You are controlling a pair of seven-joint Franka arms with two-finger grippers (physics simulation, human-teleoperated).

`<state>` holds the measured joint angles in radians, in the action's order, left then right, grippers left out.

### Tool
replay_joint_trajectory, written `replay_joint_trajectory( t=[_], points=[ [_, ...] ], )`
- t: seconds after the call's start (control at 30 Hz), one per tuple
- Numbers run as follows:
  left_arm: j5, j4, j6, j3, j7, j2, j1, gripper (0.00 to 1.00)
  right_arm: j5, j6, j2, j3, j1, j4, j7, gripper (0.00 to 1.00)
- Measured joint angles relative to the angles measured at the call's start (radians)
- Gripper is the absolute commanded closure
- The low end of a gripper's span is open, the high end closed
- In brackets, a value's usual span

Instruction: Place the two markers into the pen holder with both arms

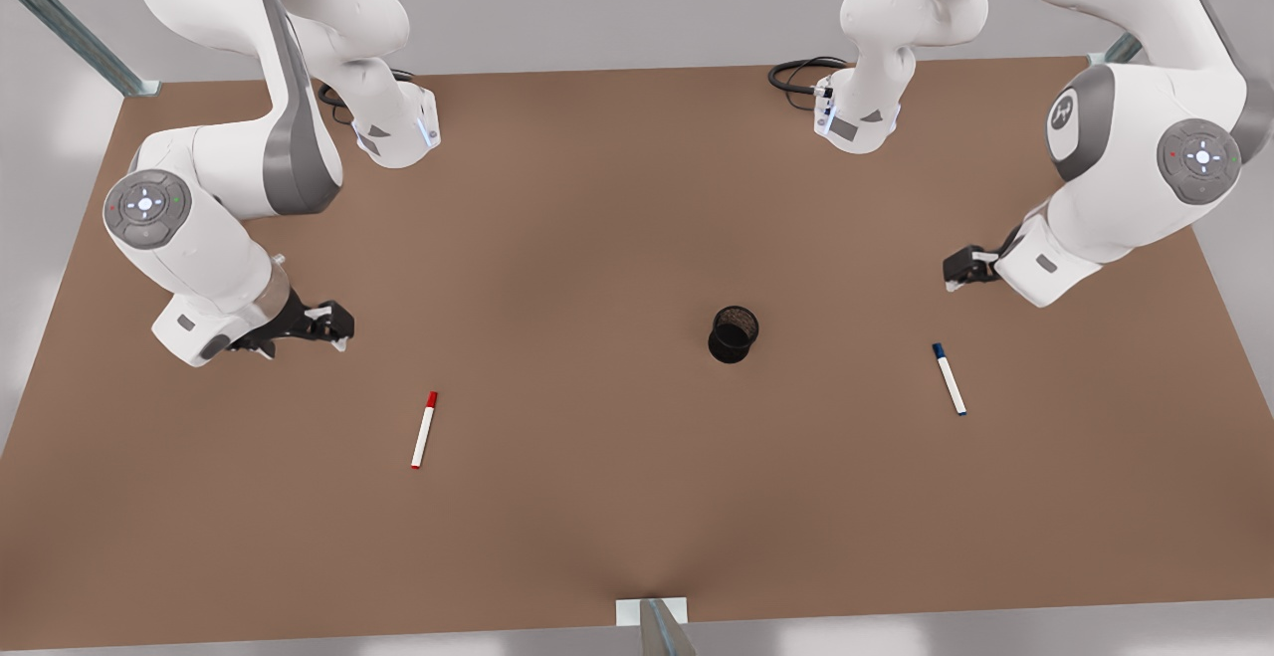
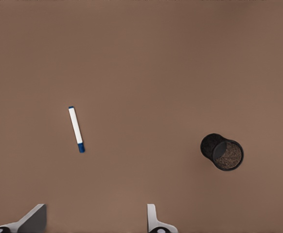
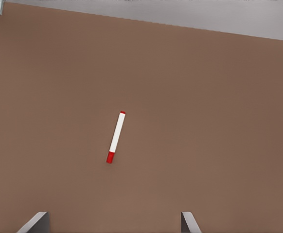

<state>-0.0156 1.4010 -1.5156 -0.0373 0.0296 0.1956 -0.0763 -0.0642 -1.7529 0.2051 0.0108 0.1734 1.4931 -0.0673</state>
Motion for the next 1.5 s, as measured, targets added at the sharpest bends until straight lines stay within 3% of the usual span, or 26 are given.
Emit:
replay_joint_trajectory(
  t=[0.1,0.23,0.33,0.6,0.7,0.77,0.8,0.87,0.9,1.03,1.23,1.3,1.43,1.5],
  points=[
    [0.002,-0.005,-0.038,0.017,-0.014,0.082,0.006,0.0,-0.001,-0.011,0.0,0.0,0.001,0.001,-0.008,0.0],
    [-0.003,0.022,-0.199,0.036,-0.021,0.291,0.116,0.0,-0.001,-0.037,0.04,-0.004,0.008,0.01,-0.018,0.0],
    [-0.005,0.178,-0.407,0.037,-0.024,0.348,0.157,0.0,0.0,-0.091,0.119,-0.005,0.005,0.025,-0.025,0.0],
    [0.006,0.298,-0.742,0.051,-0.034,0.449,0.195,0.0,0.025,-0.399,0.165,-0.006,-0.083,0.34,-0.039,0.0],
    [0.018,0.329,-0.791,0.053,-0.038,0.461,0.198,0.0,0.039,-0.48,0.289,-0.006,-0.087,0.204,-0.049,0.0],
    [0.022,0.331,-0.812,0.053,-0.039,0.473,0.199,0.0,0.044,-0.482,0.428,-0.013,-0.086,0.013,-0.064,0.0],
    [0.024,0.331,-0.821,0.053,-0.04,0.479,0.199,0.03,0.044,-0.472,0.489,-0.033,-0.085,-0.061,-0.077,0.0],
    [0.026,0.33,-0.834,0.053,-0.041,0.486,0.199,0.27,0.045,-0.457,0.562,-0.053,-0.069,-0.119,-0.107,0.0],
    [0.027,0.33,-0.839,0.053,-0.042,0.489,0.199,0.3,0.046,-0.451,0.585,-0.058,-0.063,-0.13,-0.123,0.0],
    [0.027,0.33,-0.852,0.053,-0.044,0.494,0.202,0.39,0.05,-0.437,0.622,-0.063,-0.061,-0.12,-0.179,0.07],
    [0.026,0.326,-0.861,0.053,-0.047,0.508,0.206,0.47,0.075,-0.433,0.63,-0.063,-0.065,-0.107,-0.244,0.28],
    [0.027,0.325,-0.862,0.053,-0.048,0.513,0.205,0.48,0.079,-0.437,0.644,-0.063,-0.063,-0.106,-0.261,0.28],
    [0.027,0.325,-0.865,0.052,-0.049,0.515,0.202,0.6,0.083,-0.462,0.678,-0.062,-0.064,-0.106,-0.289,0.3],
    [0.026,0.325,-0.865,0.052,-0.049,0.517,0.201,0.6,0.083,-0.474,0.684,-0.062,-0.065,-0.105,-0.3,0.31]
  ],
)
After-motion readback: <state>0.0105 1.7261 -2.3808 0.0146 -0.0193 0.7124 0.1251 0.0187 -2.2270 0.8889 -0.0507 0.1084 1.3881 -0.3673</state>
